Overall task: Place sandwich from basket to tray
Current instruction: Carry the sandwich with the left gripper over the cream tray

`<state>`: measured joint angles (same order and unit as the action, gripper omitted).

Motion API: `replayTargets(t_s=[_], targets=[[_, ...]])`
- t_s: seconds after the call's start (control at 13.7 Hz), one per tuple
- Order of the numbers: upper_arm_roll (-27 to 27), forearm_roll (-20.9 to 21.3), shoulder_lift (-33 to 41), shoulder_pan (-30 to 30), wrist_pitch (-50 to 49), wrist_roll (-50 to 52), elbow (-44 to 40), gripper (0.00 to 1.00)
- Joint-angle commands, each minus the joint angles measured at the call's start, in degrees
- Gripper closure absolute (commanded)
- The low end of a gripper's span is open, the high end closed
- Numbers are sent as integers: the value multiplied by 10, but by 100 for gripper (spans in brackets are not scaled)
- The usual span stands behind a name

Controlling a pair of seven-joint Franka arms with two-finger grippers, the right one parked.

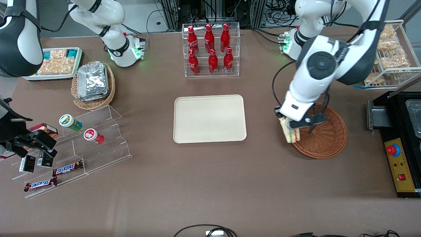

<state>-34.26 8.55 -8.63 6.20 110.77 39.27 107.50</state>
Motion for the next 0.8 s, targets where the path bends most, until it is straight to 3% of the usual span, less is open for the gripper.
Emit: replayTargets(t_s=[0.0, 0.51, 0.73], targets=[[-9, 39, -38, -54, -11, -5, -22, 100], [-8, 61, -122, -152, 55, 17, -30, 100], [-8, 99, -164, -185, 69, 67, -29, 100]])
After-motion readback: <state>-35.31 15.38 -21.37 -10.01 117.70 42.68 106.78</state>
